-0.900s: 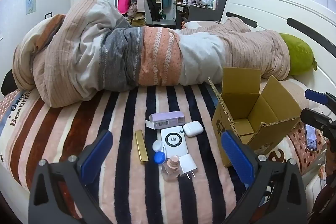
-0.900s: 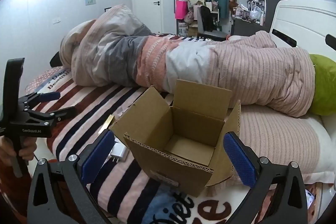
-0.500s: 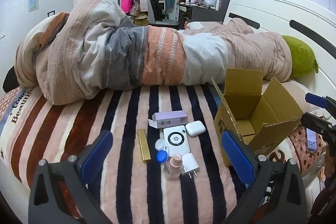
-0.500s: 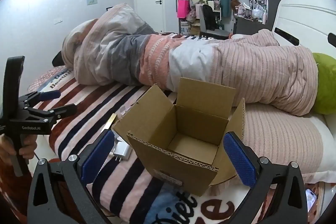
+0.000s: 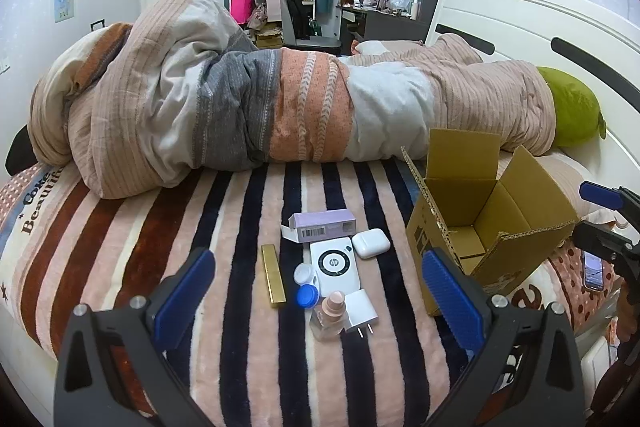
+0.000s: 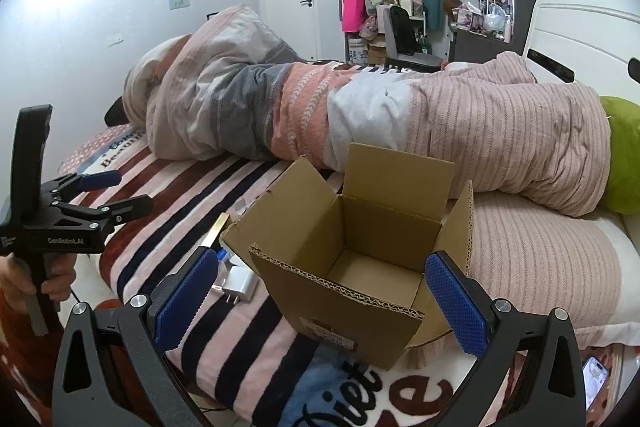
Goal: Organize rigid objects
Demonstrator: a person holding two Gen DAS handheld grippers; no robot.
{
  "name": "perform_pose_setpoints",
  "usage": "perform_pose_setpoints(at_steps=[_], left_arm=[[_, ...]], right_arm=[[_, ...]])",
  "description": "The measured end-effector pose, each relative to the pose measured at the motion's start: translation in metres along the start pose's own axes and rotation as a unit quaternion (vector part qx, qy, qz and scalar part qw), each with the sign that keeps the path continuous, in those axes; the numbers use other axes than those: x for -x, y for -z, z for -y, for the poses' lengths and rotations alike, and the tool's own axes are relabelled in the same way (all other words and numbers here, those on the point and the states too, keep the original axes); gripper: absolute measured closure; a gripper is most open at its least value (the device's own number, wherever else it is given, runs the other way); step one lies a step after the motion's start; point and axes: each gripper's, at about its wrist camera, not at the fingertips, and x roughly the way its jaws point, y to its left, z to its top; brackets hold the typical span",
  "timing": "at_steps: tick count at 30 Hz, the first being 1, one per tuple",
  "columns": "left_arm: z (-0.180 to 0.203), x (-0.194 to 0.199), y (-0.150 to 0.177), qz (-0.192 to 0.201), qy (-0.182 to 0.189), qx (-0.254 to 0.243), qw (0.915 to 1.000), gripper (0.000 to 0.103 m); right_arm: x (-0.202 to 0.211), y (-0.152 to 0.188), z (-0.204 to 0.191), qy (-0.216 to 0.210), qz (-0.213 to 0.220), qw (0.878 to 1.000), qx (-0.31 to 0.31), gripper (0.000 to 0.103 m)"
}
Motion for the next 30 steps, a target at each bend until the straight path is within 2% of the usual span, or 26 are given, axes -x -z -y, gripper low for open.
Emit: perform_pose_setpoints(at_steps=[30], left_arm=[[0.0051,0.0077,0.0011,0.004,-0.007,-0.004,1.0000,0.000]], right_arm=[[-0.0013,0.0046,0.0021,-0.007,-0.006,1.000,-0.009,0.000]])
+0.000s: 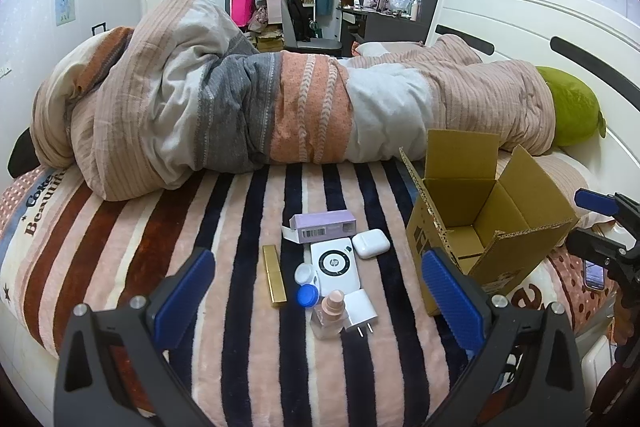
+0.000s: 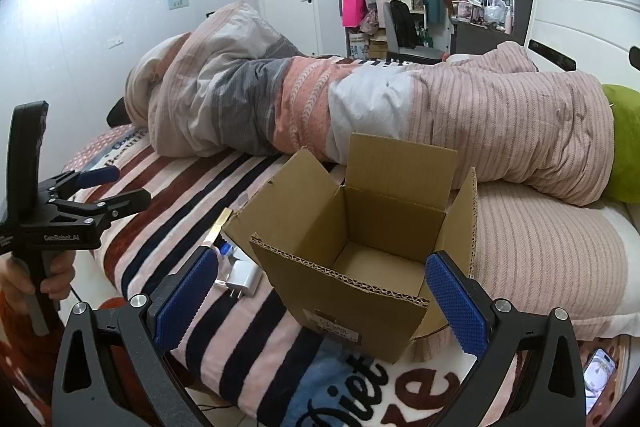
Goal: Organize rigid objects
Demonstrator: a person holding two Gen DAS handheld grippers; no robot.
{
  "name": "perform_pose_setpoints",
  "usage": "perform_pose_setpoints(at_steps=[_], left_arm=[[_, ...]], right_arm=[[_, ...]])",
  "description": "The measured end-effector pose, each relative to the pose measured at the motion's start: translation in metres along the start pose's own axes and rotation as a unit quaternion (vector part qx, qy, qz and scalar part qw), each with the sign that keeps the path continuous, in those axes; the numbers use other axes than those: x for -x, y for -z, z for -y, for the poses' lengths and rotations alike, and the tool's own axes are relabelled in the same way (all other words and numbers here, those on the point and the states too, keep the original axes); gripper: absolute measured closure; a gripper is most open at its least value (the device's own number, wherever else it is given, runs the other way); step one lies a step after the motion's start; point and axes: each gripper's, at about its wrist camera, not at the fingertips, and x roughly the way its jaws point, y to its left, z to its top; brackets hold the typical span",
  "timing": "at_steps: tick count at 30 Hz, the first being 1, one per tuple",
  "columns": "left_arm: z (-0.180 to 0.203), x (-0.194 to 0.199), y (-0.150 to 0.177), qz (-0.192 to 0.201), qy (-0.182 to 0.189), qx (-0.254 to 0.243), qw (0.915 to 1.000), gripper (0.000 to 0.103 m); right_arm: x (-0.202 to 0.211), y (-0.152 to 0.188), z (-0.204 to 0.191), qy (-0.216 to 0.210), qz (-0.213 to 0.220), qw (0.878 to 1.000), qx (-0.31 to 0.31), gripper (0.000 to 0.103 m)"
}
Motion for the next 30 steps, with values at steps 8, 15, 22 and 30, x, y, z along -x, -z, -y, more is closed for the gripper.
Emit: perform_pose_setpoints(at_steps=[8,15,22,30], left_arm=[[0.001,0.000,0.000,-0.001,0.001,-0.001,1.0000,0.000],[0.003,-0.001,0.000,-0.001,0.001,-0.001,1.0000,0.000],[0.002,-0.001,0.000,-0.001,0.001,-0.002,1.0000,0.000],[0.000,-0.003,-0.002,-0.002,0.003,0.000,1.0000,0.000]], right_arm=[[-0.001,0.004,-0.002,-0.001,-0.003,1.000,-0.001,0.000],[-0.001,0.005,-0.002,-0.004,-0.003,1.000,-0.001,0.000],[-0.007,-0.005,0.004,-0.019,-0.021,1.000,-0.013,0.000],[-0.017,-0.038,0.059,0.057,-0.054,0.997,-0.028,0.000]])
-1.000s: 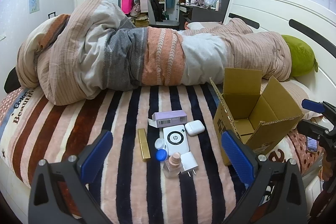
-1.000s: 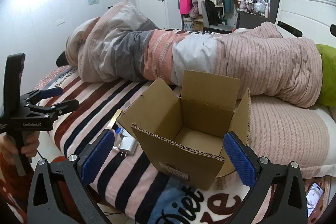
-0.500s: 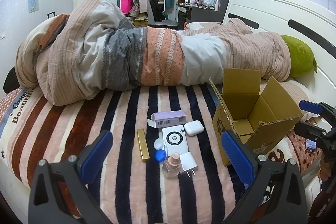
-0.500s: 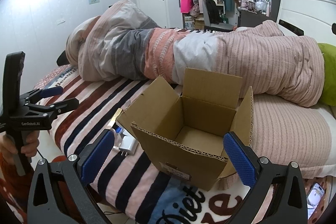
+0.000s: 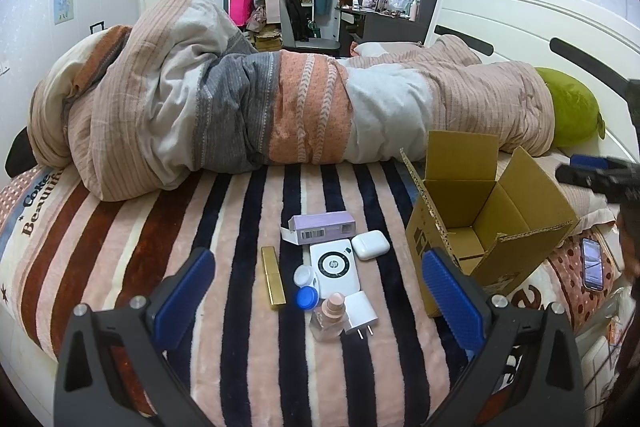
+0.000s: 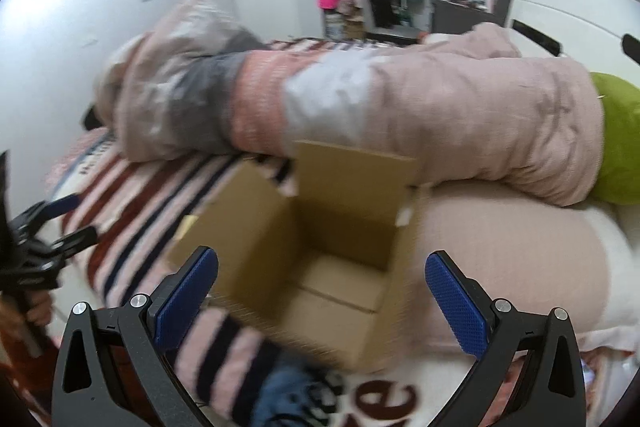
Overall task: Organize rigid objects
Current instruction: 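Grasp the cardboard box's flap edge with the right gripper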
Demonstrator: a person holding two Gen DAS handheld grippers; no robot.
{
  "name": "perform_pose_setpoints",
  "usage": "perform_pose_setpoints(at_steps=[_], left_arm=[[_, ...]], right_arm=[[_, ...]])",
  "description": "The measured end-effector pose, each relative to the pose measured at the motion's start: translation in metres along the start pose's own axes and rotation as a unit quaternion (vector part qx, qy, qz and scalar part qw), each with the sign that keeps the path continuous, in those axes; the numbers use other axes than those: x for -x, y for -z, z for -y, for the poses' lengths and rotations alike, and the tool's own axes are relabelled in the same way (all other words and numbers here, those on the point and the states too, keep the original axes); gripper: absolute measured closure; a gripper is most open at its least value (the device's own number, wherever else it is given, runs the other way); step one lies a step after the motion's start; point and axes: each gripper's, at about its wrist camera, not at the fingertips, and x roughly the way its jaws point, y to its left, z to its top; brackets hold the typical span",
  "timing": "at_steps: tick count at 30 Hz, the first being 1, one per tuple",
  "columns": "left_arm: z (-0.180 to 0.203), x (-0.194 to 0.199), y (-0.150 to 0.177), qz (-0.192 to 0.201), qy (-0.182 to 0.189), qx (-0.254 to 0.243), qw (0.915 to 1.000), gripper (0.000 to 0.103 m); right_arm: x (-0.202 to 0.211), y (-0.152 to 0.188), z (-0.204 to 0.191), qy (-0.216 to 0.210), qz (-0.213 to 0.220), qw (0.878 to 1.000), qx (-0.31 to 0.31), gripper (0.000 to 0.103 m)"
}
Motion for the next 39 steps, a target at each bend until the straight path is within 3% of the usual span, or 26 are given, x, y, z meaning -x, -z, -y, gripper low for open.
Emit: perform_pose_setpoints(at_steps=[3,9,16,19,21,24,27,31,35,37,39], left_arm=[[-0.003,-0.002,-0.001,-0.003,0.002,0.001,1.0000,0.000],[-0.003,-0.004,0.000,-0.005,0.003,0.002,1.0000,0.000],[-0.002,-0.008,0.000,-0.007,0.007,0.001,0.9999,0.000],[0.000,-0.012,0.000,-0.009,0.013,0.001,0.9999,0.000],[0.001,-0.014,0.001,-0.010,0.016,0.001,0.9998,0.000],[-0.001,-0.014,0.001,-0.003,0.030,0.009,0.9995,0.000],[-0.003,-0.016,0.001,-0.002,0.048,0.016,0.9987,0.000],[0.003,-0.022,0.002,-0.004,0.019,0.001,0.9998,0.000],[0.010,-0.019,0.006,0.032,-0.013,-0.022,0.9991,0.000],[0.009,-0.021,0.006,0.027,-0.007,-0.020,0.9994,0.000],[0.002,-0.026,0.007,0.019,0.026,-0.002,0.9995,0.000]], right_arm=[[-0.012,-0.009,0.022,0.027,-0.026,0.999,-0.011,0.000],[-0.037,-0.014,0.049,0.005,-0.080,0.996,-0.036,0.000],[-0.057,-0.013,0.053,-0.004,-0.108,0.993,-0.046,0.002],[-0.071,-0.011,0.054,0.000,-0.132,0.990,-0.053,0.013],[-0.078,-0.010,0.054,0.002,-0.143,0.988,-0.054,0.015],[-0.089,-0.008,0.058,0.000,-0.159,0.985,-0.062,0.029],[-0.097,-0.007,0.058,0.001,-0.167,0.984,-0.064,0.034],[-0.105,-0.004,0.056,0.004,-0.177,0.982,-0.065,0.061],[-0.112,-0.005,0.051,0.009,-0.187,0.981,-0.053,0.077],[-0.114,-0.006,0.048,0.005,-0.187,0.981,-0.048,0.093],[-0.115,-0.007,0.041,0.012,-0.184,0.982,-0.035,0.095]])
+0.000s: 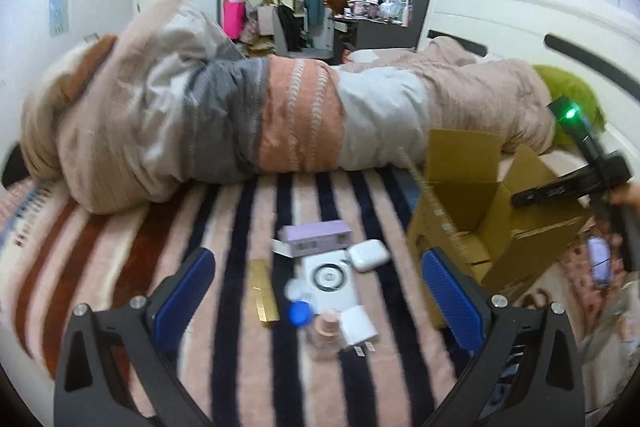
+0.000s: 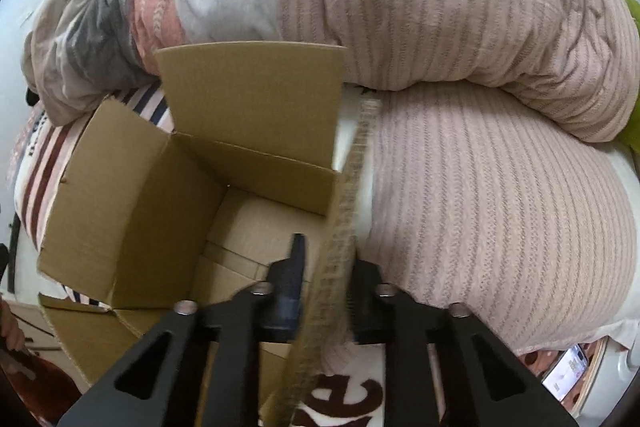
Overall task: Organize rigid objects
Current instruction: 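Grasp the cardboard box's flap edge with the right gripper, then grasp the pink-capped clear spray bottle with the left gripper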
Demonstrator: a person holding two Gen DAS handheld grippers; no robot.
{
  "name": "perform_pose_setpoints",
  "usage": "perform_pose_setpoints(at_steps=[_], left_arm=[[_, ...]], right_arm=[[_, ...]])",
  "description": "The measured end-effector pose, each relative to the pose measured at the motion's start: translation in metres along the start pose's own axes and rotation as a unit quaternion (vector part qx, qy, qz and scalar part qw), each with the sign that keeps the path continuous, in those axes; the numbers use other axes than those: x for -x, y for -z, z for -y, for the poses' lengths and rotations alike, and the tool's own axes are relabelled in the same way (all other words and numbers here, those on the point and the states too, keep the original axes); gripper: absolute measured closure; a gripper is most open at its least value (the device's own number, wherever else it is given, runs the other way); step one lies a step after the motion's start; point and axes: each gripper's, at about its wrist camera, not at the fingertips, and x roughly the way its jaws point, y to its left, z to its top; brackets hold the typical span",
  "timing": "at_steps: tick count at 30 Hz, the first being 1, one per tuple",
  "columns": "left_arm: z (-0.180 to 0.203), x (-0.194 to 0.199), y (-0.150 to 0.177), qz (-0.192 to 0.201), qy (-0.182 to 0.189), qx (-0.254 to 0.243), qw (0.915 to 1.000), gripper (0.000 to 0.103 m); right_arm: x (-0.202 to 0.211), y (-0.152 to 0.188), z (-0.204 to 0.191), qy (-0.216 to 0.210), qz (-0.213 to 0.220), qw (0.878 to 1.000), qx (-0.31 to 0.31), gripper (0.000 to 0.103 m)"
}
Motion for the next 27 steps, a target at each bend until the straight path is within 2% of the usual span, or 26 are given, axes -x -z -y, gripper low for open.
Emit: perform_pose_setpoints(at_steps=[3,7,13,15,17,21,22,23,27], left_arm=[[-0.009,-0.009,0.003,-0.013,0.021,0.017,0.9995,0.000],[-0.017,-0.027,0.016,-0.041,0.038,0.028,0.9980,0.001],[-0.015,-0.051,0.053,-0.078,0.040,0.016,0.9960,0.002],[-0.014,-0.063,0.069,-0.092,0.039,0.002,0.9950,0.011],[-0.018,-0.073,0.082,-0.104,0.044,0.009,0.9936,0.035],[-0.026,-0.087,0.096,-0.103,0.078,0.050,0.9904,0.056],[-0.026,-0.090,0.097,-0.099,0.080,0.050,0.9907,0.065],[-0.024,-0.092,0.099,-0.095,0.080,0.045,0.9912,0.069],[-0.018,-0.097,0.098,-0.084,0.066,0.034,0.9937,0.069]], right_arm=[[0.000,0.001,-0.009,0.017,0.002,1.000,0.023,0.096],[-0.001,0.000,-0.009,0.017,0.004,1.000,0.024,0.096],[-0.001,0.002,-0.004,0.012,0.006,1.000,0.019,0.096],[0.000,0.003,-0.006,0.012,0.006,1.000,0.018,0.096],[0.003,0.005,-0.006,0.012,0.005,1.000,0.017,0.096],[0.003,0.006,-0.006,0.012,0.005,1.000,0.017,0.096],[0.003,0.006,-0.006,0.011,0.005,1.000,0.016,0.096],[0.003,0.006,-0.006,0.011,0.005,1.000,0.014,0.096],[0.004,0.006,-0.006,0.010,0.005,1.000,0.013,0.096]])
